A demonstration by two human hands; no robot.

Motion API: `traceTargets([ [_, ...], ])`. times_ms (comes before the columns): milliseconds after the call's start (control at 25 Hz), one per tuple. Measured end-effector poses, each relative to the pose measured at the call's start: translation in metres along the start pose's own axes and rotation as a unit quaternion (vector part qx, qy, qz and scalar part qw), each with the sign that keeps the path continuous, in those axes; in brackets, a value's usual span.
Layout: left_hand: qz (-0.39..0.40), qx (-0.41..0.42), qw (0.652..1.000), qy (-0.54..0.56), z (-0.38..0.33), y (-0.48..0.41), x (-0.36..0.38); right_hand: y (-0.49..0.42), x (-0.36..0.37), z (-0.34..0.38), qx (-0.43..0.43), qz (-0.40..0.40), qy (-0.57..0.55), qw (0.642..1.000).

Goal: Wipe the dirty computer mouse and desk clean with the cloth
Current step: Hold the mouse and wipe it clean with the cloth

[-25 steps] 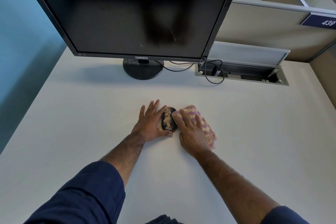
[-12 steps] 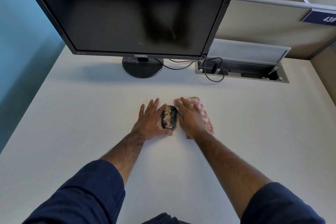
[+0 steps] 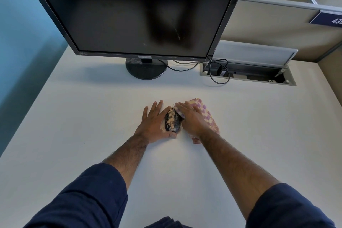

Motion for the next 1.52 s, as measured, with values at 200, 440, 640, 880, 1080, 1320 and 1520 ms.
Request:
traceTargets([
  [200, 0.005, 0.001, 1.000, 0.009, -0.001, 0.001, -0.001, 0.013, 0.005, -0.003, -0.005, -0.014, -0.010, 1.000],
  [440, 0.000, 0.003, 1.000, 0.014, -0.002, 0.001, -0.002, 0.030, 0.004, -0.003, -0.030, -0.045, 0.000, 0.999],
  [640, -0.005, 0.005, 1.000, 0.015, -0.003, 0.001, -0.003, 0.048, 0.005, -0.002, -0.065, -0.058, 0.023, 0.996],
  [880, -0.007, 0.004, 1.000, 0.013, -0.003, 0.002, -0.005, 0.078, 0.015, 0.000, -0.127, -0.094, 0.064, 0.985],
  [1080, -0.007, 0.001, 1.000, 0.012, -0.002, 0.002, -0.003, 0.078, 0.002, -0.005, -0.075, -0.144, -0.034, 0.986],
  [1320, 0.004, -0.002, 1.000, 0.011, -0.001, 0.000, 0.000, 0.029, -0.010, -0.007, 0.045, -0.123, -0.057, 0.990],
  [1520, 0.011, -0.002, 1.000, 0.012, -0.002, 0.001, -0.001, 0.007, -0.005, -0.003, 0.031, -0.076, -0.023, 0.996],
])
Point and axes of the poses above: each hand's wrist, its own y-axis away from the middle knuckle, its own x-axis out of the palm, z = x × y, the point moved 7 cm from there along -y, towards the middle knuckle, and after that the axes turned 6 degrees about -z, right-handed, at the moved point
